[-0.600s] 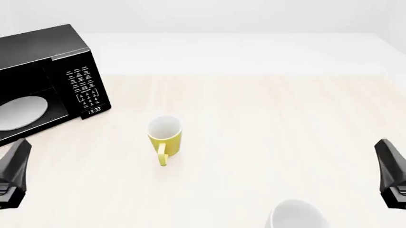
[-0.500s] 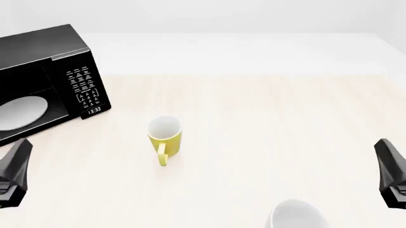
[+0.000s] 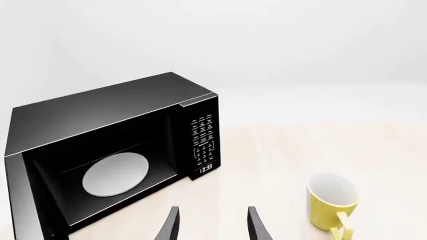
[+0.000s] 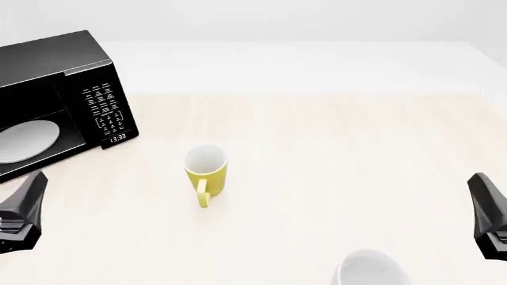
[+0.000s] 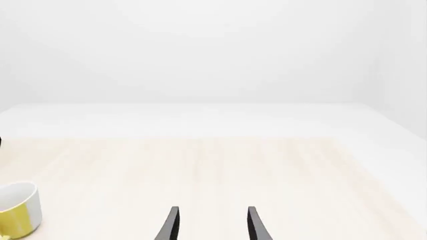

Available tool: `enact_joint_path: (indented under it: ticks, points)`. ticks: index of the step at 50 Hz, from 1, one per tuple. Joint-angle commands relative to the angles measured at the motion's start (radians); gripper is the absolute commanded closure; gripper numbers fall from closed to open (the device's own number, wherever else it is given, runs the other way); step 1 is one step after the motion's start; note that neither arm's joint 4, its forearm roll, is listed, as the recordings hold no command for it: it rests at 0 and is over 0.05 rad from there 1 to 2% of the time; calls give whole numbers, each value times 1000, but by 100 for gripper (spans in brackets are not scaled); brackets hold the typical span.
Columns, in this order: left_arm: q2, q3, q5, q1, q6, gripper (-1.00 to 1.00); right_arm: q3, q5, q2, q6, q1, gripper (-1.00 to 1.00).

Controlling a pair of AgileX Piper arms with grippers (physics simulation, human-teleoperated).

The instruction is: Put the yellow and white mug in the microwave and close it.

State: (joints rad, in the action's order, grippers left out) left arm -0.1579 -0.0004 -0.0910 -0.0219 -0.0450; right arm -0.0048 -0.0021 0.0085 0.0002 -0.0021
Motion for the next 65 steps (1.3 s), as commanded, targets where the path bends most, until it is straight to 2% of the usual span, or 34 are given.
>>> enact_joint_path:
  ticks: [1, 9, 16, 29, 34, 43, 46, 58, 65]
  points:
    - [8, 0, 6, 17, 9, -100, 1, 0, -1, 0, 0, -100]
    - [22, 0, 28, 52, -20, -100, 1, 0, -1, 0, 0, -100]
    - [46, -1, 56, 126, -59, -100, 1, 0, -1, 0, 0, -100]
    - [-27, -27, 25, 226, -112, -100, 1, 0, -1, 0, 0, -100]
    - [-148, -49, -34, 256, -93, -100, 1, 0, -1, 0, 0, -100]
    - [-329, -121, -78, 300, -73, -100, 1, 0, -1, 0, 0, -100]
    - [-420, -155, -92, 313, -38, -100, 1, 0, -1, 0, 0, -100]
    - [-508, -246, -24, 359, 3, -100, 1, 0, -1, 0, 0, -100]
    - [-568, -293, 26, 392, 50, -100, 1, 0, -1, 0, 0, -100]
